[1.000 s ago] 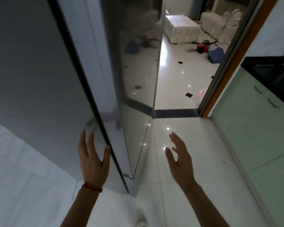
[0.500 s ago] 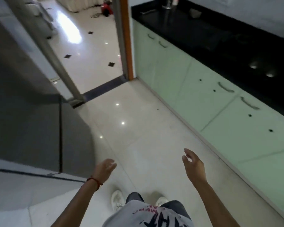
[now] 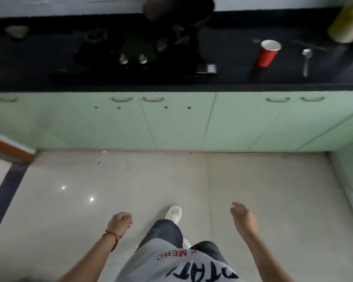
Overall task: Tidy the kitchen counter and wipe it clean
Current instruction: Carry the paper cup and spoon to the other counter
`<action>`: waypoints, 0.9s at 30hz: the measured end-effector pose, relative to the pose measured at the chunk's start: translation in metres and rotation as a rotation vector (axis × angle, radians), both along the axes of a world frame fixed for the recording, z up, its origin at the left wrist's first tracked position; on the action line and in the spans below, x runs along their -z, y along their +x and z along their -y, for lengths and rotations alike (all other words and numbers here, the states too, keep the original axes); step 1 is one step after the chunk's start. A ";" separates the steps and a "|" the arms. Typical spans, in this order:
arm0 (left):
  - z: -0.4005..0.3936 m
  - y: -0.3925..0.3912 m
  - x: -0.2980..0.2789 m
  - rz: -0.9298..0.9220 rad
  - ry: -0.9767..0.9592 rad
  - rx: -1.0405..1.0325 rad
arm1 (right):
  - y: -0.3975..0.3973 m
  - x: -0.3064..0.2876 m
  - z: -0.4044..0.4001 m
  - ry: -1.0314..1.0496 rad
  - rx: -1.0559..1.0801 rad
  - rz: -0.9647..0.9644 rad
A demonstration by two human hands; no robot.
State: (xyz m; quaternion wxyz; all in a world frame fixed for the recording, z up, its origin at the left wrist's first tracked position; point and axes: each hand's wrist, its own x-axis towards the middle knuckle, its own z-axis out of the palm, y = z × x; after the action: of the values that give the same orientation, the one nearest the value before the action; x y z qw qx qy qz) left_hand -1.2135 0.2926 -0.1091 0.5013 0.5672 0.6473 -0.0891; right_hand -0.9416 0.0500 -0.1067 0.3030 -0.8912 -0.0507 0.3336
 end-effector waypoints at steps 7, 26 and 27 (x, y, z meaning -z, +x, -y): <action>-0.065 0.134 0.019 -0.044 -0.033 0.413 | 0.033 0.008 0.023 -0.020 0.417 -0.027; 0.018 0.480 0.051 0.030 -0.110 0.954 | 0.138 0.057 0.148 0.020 1.081 -0.171; 0.026 0.490 0.051 0.020 -0.107 0.937 | 0.154 0.057 0.158 0.017 1.070 -0.186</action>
State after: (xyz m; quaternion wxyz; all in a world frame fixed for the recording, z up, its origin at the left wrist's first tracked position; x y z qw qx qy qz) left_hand -0.7238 0.2669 -0.1603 0.4418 0.7725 0.3110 -0.3335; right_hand -0.7876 -0.1076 -0.1636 0.4411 -0.7568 0.4343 0.2099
